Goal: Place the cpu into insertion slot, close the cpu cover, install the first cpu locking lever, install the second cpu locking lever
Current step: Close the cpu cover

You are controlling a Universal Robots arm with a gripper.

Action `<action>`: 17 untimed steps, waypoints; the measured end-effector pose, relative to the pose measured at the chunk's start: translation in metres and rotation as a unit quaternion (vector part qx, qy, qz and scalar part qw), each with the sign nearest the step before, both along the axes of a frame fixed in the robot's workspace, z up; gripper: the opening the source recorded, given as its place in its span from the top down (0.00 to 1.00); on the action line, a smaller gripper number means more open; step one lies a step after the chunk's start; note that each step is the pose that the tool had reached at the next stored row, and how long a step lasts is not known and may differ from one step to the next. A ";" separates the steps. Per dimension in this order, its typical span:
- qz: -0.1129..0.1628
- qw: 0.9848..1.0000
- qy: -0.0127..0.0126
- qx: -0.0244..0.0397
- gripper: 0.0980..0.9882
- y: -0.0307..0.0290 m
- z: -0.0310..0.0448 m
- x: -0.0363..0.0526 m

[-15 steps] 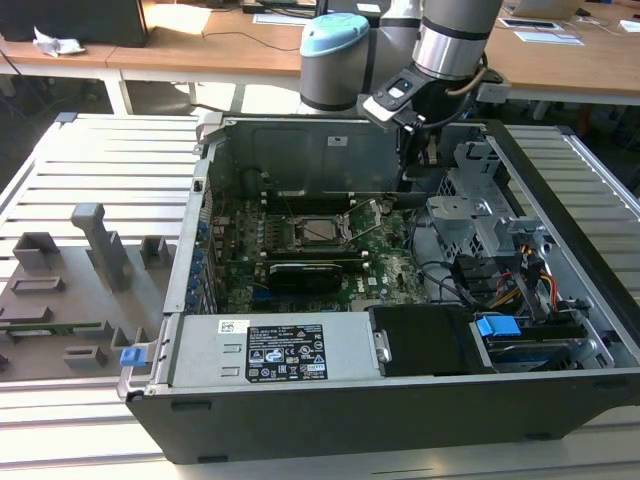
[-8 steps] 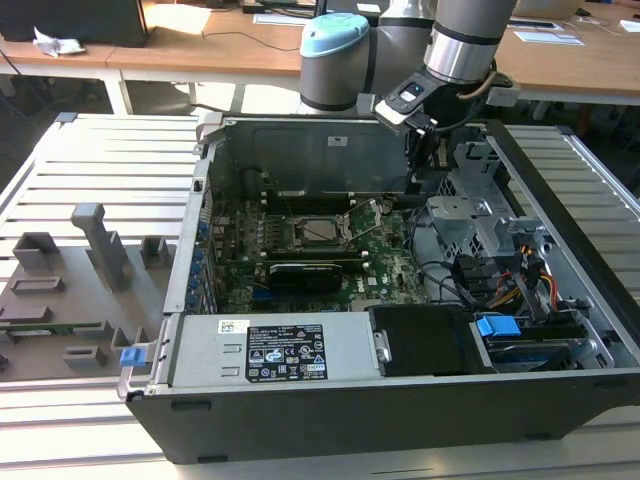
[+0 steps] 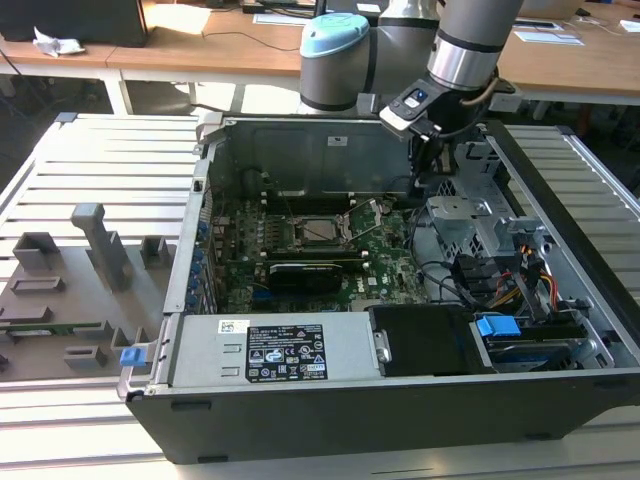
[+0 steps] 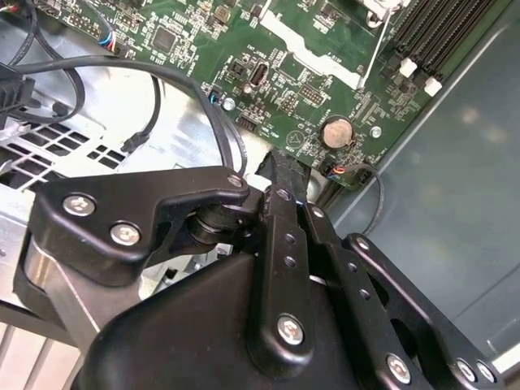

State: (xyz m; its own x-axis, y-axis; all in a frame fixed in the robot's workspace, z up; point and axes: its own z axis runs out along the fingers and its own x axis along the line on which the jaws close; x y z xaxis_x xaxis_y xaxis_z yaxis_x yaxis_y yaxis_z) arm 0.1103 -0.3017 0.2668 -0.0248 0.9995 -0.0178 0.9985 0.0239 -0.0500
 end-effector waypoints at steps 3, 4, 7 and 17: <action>0.000 1.000 0.000 0.000 0.99 0.0000 -0.0022 0.0014; 0.000 1.000 0.000 -0.001 0.99 0.0000 -0.0029 0.0018; 0.000 1.000 0.000 -0.001 0.99 0.0000 -0.0060 0.0028; 0.000 1.000 0.000 -0.001 0.99 0.0000 -0.0254 -0.0087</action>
